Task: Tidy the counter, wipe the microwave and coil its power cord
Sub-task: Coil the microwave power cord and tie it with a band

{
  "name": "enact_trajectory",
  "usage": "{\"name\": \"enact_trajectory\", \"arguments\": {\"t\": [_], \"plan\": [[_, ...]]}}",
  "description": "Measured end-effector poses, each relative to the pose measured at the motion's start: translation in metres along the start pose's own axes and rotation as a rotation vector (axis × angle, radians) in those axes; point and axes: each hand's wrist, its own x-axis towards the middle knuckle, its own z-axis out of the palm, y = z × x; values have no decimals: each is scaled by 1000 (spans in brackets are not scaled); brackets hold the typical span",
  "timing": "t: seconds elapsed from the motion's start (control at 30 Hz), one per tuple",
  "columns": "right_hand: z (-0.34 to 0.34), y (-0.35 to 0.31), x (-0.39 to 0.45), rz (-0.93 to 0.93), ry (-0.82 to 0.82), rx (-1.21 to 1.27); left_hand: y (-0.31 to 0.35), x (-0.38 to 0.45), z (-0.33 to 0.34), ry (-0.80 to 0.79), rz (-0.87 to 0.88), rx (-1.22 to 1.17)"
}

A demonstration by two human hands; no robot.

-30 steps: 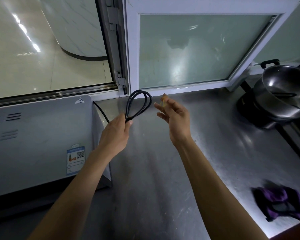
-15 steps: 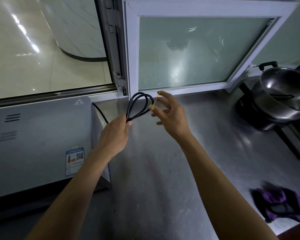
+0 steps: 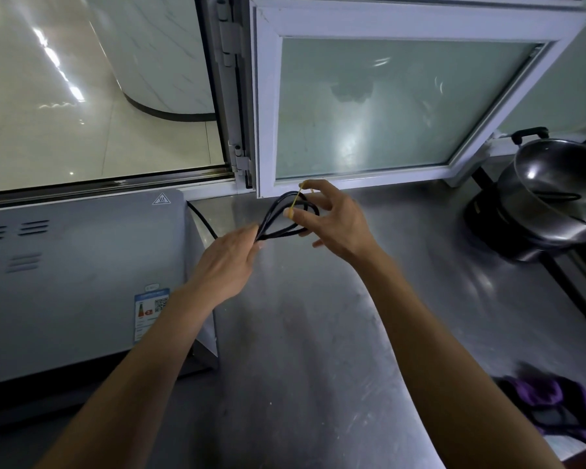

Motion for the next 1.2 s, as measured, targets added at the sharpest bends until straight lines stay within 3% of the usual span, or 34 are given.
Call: {"name": "enact_trajectory", "arguments": {"t": [0.27, 0.43, 0.93, 1.2], "plan": [[-4, -1, -4, -3, -105, -63, -5, 3, -6, -33, 136, 125], [-2, 2, -5, 49, -124, 42, -4, 2, -7, -2, 162, 128], [46, 17, -2, 187, -27, 482, -2, 3, 0, 79, -34, -121], [59, 28, -9, 116, 91, 593, 2, 6, -6, 94, -94, -174]]}}
